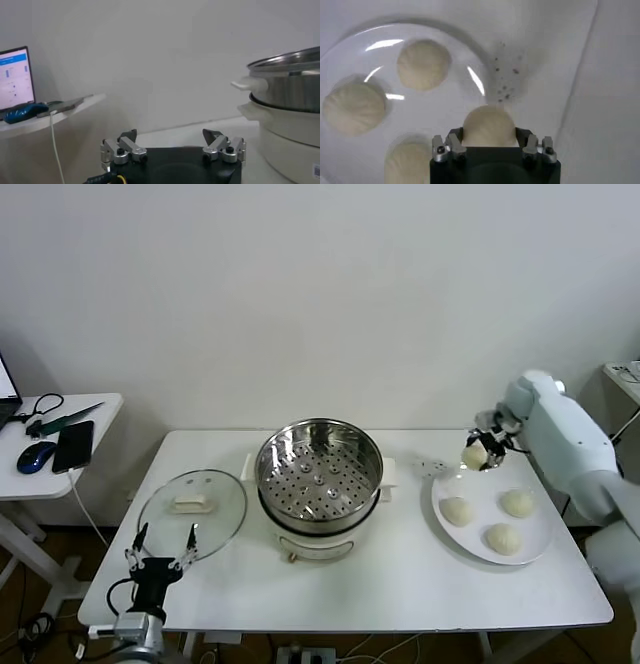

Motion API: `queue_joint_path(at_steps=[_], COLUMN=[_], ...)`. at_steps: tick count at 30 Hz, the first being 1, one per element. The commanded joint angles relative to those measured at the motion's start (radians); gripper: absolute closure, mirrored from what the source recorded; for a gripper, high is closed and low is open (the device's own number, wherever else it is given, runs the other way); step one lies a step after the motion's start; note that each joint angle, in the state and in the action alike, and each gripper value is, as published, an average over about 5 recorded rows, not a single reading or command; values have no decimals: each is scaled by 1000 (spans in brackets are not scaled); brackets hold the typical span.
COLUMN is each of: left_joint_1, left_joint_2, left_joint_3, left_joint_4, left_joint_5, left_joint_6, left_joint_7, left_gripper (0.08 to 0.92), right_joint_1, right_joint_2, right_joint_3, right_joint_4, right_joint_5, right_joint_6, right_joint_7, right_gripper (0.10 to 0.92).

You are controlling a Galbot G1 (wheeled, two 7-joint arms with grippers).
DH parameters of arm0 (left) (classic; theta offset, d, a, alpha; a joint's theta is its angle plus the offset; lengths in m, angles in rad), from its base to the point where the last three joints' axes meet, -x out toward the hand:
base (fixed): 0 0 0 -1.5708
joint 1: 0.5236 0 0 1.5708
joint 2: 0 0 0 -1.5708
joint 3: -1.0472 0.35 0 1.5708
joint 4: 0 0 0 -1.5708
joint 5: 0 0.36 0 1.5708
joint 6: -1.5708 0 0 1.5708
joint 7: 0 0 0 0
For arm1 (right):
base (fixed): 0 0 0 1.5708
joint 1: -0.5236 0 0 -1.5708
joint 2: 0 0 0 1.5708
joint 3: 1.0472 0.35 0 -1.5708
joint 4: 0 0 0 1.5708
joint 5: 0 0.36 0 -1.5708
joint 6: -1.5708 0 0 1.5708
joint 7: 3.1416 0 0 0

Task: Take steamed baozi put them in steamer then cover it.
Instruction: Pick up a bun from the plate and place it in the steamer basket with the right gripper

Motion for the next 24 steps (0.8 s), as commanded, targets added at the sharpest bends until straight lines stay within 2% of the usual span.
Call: queue_joint_path(at_steps=[1,7,11,18,24], left_joint_1=[11,26,34,46,52], left_joint_2=[-7,-8,-7,-3,0], left_joint_3=[5,9,12,13,11], left_joint_4=[-12,-20,-30,-49,-53], left_joint_5=[4,7,8,12,11], left_joint_6=[1,-1,1,7,2], left_joint_7=[0,4,9,15,18], left_gripper=[177,177,177,177,177], right_joint_1=[249,360,365,262,153], right_joint_2=[-19,99,178,294,359], right_joint_3=[-357,-444,-460,-418,-370], right_joint_4=[279,345,394,447,425], right_joint_5=[288,333,298,62,-158], right_joint_6=[44,97,138,243,332], right_joint_7=[-69,-72,-63,-15,48], right_gripper=[331,329,323,321,315])
